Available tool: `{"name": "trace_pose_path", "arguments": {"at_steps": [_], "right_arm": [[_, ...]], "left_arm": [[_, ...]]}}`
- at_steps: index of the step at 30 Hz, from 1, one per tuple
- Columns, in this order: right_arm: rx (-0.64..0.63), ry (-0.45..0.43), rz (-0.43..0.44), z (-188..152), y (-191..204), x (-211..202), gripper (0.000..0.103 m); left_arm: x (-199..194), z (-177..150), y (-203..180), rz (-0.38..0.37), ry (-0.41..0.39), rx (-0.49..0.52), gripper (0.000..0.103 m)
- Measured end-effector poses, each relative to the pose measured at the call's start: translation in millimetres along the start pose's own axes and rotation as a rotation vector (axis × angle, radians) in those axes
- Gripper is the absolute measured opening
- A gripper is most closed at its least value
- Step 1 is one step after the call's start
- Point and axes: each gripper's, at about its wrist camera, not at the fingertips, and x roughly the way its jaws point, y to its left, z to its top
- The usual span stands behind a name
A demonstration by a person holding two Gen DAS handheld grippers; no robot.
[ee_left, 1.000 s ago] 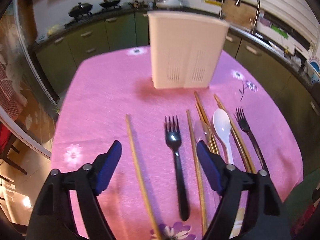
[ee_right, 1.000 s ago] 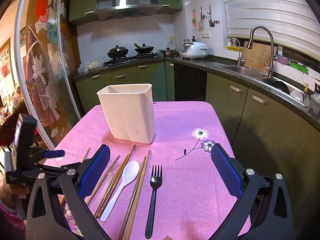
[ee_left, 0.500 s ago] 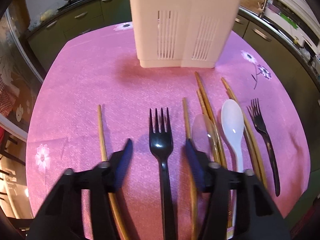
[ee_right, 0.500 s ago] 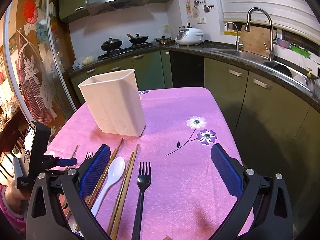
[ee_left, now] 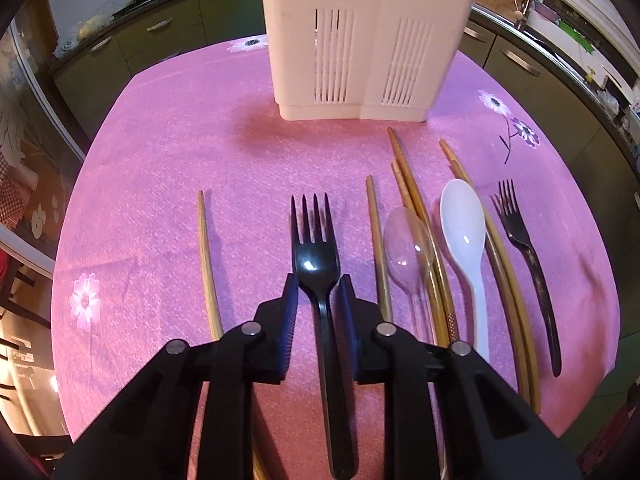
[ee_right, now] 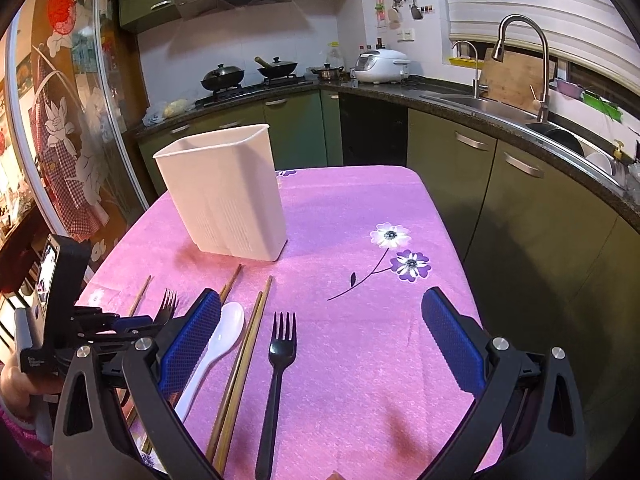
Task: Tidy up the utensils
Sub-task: 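Lower the left tool onto the black fork and close on its handle, then lower the right tool onto the second black fork and close on it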
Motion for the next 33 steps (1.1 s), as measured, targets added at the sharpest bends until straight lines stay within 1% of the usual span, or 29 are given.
{"name": "trace_pose_path", "arguments": {"at_steps": [1, 3, 6, 8, 11, 12, 14, 17, 18, 19, 20, 22, 26, 27, 28, 29, 33], "right_arm": [[0.001, 0.004, -0.002, 0, 0, 0, 0.099], [-0.011, 0.021, -0.010, 2, 2, 2, 0.099], [-0.033, 0.043, -0.013, 6, 3, 5, 0.099], [-0.029, 0.093, 0.030, 9, 0, 13, 0.099], [0.006, 0.207, 0.088, 3, -1, 36, 0.099], [-0.007, 0.244, 0.101, -2, 4, 44, 0.099], [-0.055, 0.291, 0.087, -14, 15, 57, 0.099], [-0.072, 0.311, 0.076, -28, 25, 70, 0.099], [-0.074, 0.313, 0.071, -30, 27, 73, 0.097], [-0.081, 0.322, 0.065, -33, 30, 77, 0.091], [-0.088, 0.337, 0.065, -35, 33, 81, 0.088], [-0.103, 0.348, 0.052, -35, 34, 85, 0.073], [-0.131, 0.387, 0.035, -37, 39, 97, 0.069], [-0.135, 0.394, 0.033, -38, 40, 100, 0.064], [-0.140, 0.402, 0.027, -38, 41, 103, 0.057], [-0.145, 0.413, 0.022, -40, 43, 106, 0.055], [-0.138, 0.421, 0.030, -38, 44, 110, 0.053]], "left_arm": [[0, 0, 0, -0.002, -0.001, -0.002, 0.017], [0, 1, -1, -0.001, 0.001, -0.001, 0.016], [-1, 1, 1, -0.030, 0.004, -0.010, 0.012], [-3, 1, 1, -0.046, 0.004, -0.007, 0.010], [-9, 2, 2, -0.053, -0.021, -0.005, 0.009], [-12, 2, 3, -0.055, -0.029, -0.005, 0.009], [-17, 3, 3, -0.051, -0.048, -0.002, 0.009], [-24, 4, 2, -0.058, -0.066, 0.006, 0.009], [-25, 3, 2, -0.060, -0.071, 0.009, 0.009], [-27, 3, 2, -0.063, -0.077, 0.010, 0.009], [-30, 3, 3, -0.068, -0.083, 0.009, 0.009], [-32, 2, 4, -0.072, -0.091, 0.009, 0.009], [-35, 1, 7, -0.078, -0.104, 0.003, 0.010], [-34, 1, 8, -0.080, -0.106, 0.002, 0.010], [-34, 1, 8, -0.082, -0.106, 0.001, 0.009], [-33, 1, 8, -0.084, -0.106, 0.003, 0.009], [-34, -1, 10, -0.095, -0.108, 0.006, 0.009]]}}
